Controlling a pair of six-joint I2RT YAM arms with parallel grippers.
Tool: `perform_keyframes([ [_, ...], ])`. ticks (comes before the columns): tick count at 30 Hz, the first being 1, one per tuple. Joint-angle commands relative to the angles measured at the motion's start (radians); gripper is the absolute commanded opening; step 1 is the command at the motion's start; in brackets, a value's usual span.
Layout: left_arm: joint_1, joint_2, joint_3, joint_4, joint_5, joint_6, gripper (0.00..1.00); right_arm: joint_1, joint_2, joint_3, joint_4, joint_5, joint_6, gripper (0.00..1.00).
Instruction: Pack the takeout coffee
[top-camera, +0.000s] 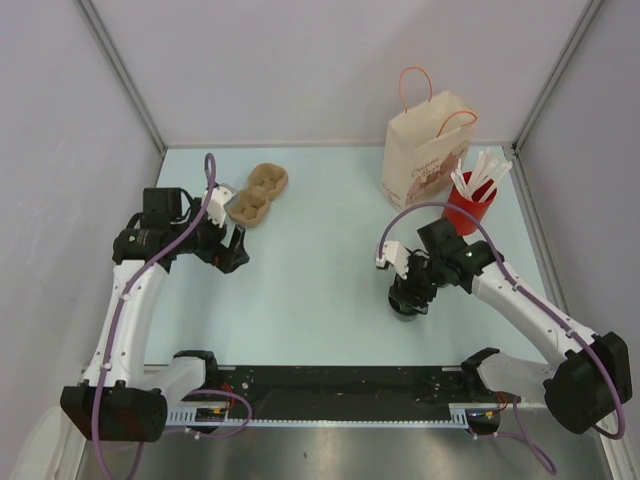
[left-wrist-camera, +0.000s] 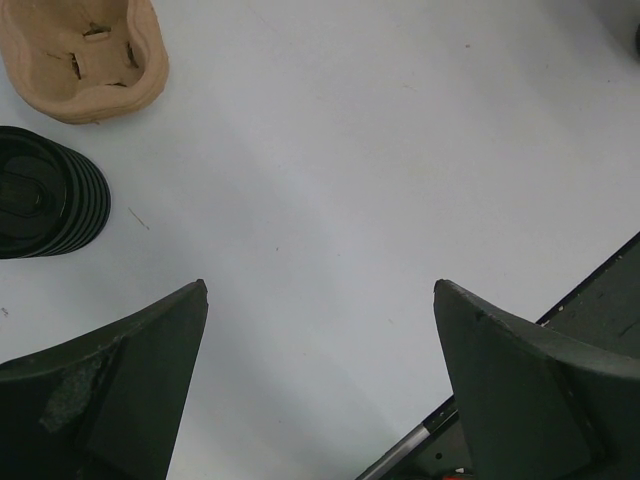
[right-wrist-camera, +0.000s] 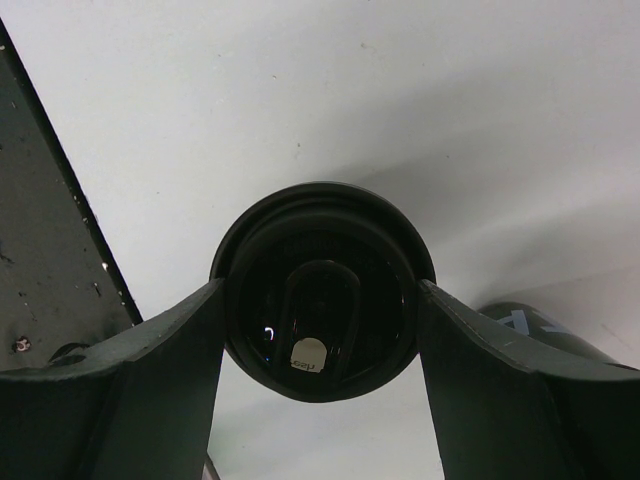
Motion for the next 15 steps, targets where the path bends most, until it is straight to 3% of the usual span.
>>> perform_keyframes([
  [1, 0.009, 0.005, 0.019, 0.007, 0.024, -0.014, 0.99, -0.004, -0.025, -0.007, 0.020, -0.014, -0.022, 0.59],
  [7, 0.009, 0.008, 0.022, 0.005, 0.028, -0.016, 0.99, -0.004, -0.043, -0.009, 0.019, -0.005, -0.022, 0.64],
  [15, 0.009, 0.005, 0.023, 0.004, 0.031, -0.016, 0.99, -0.003, -0.117, -0.007, 0.013, 0.029, -0.030, 0.80],
])
